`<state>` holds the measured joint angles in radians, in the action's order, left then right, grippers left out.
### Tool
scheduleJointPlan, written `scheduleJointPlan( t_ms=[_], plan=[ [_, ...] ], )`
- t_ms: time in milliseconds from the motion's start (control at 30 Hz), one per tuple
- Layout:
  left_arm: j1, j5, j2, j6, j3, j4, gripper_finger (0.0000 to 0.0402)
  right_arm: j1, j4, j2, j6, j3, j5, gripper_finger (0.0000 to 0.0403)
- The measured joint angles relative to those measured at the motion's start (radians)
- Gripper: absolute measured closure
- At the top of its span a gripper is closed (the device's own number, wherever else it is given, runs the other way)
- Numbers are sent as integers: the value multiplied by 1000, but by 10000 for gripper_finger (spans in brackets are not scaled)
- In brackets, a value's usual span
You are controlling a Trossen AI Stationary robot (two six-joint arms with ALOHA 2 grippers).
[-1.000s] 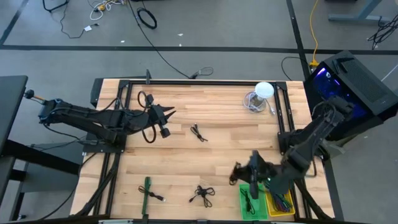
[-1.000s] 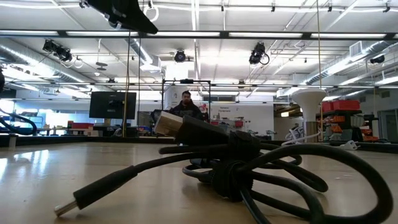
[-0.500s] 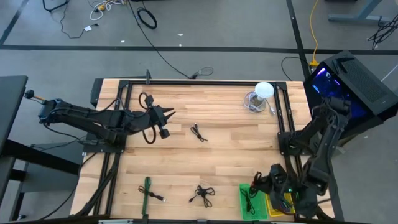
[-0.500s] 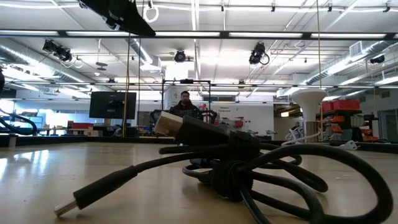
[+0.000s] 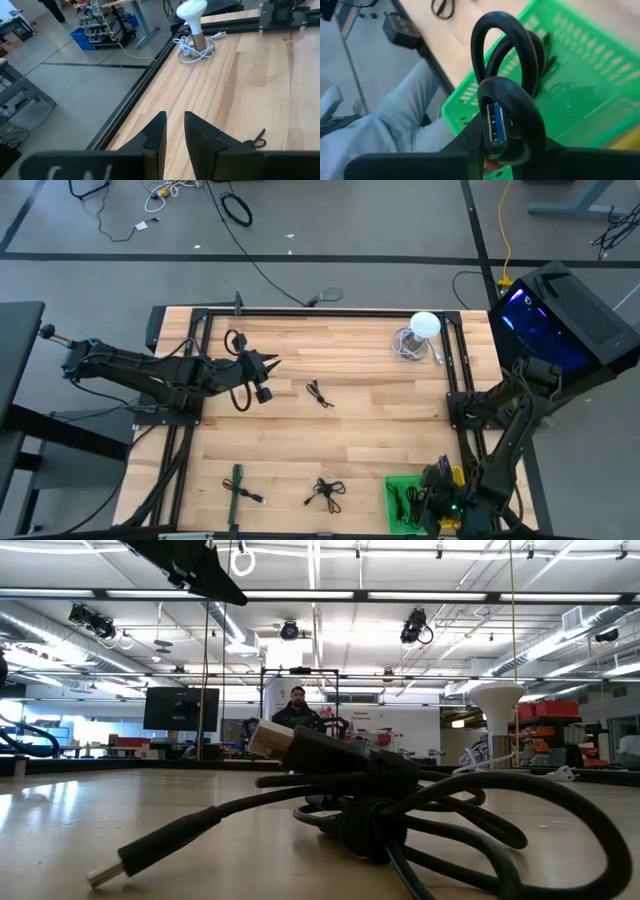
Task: Pick & Place USB Port
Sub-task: Put the black charger cable into the green basket
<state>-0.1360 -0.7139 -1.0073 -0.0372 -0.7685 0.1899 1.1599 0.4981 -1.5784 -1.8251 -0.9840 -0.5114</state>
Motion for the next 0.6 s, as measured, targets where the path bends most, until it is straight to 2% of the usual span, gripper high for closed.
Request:
scheduleJointPlan(
  t_ms=[267, 467, 600],
  plan=[
    [0, 0, 0, 0, 0, 2, 330, 0, -44, -30, 0, 0, 30, 348],
    [0, 0, 0, 0, 0, 2, 330, 0, -32, -30, 10, 0, 58, 237],
    [0, 0, 0, 0, 0, 3, 330, -7, -12, -29, 13, 0, 58, 190]
  ],
)
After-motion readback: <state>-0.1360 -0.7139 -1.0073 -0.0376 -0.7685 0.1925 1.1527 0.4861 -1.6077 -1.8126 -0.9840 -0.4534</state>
